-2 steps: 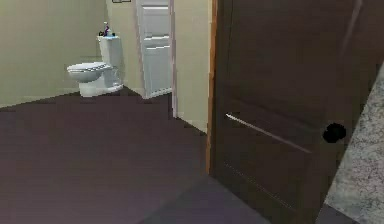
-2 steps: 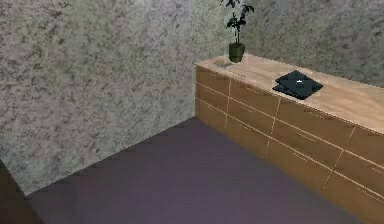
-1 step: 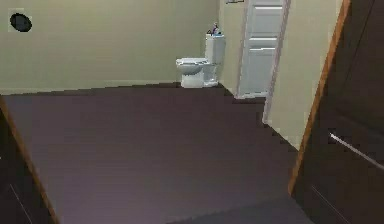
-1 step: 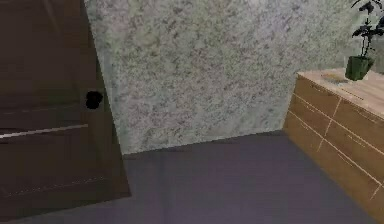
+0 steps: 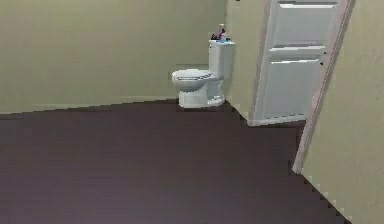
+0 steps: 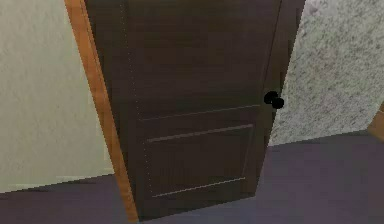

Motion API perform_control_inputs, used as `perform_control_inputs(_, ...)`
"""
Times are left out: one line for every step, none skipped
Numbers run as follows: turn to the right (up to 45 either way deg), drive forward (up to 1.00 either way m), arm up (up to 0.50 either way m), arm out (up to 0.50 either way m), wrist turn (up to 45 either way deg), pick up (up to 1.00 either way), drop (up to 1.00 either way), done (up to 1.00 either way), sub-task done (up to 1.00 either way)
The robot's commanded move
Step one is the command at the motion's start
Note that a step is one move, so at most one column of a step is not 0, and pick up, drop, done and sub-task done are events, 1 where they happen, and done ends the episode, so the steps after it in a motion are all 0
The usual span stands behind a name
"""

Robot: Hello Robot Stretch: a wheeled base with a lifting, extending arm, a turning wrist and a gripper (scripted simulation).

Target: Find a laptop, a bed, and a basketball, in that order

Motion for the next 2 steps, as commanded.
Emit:
perform_control_inputs(0.0,0.40,0.00,0.00,0.0,0.00,0.00,0.00,0.00)
perform_control_inputs(21.0,0.00,0.00,0.00,0.0,0.00,0.00,0.00,0.00)
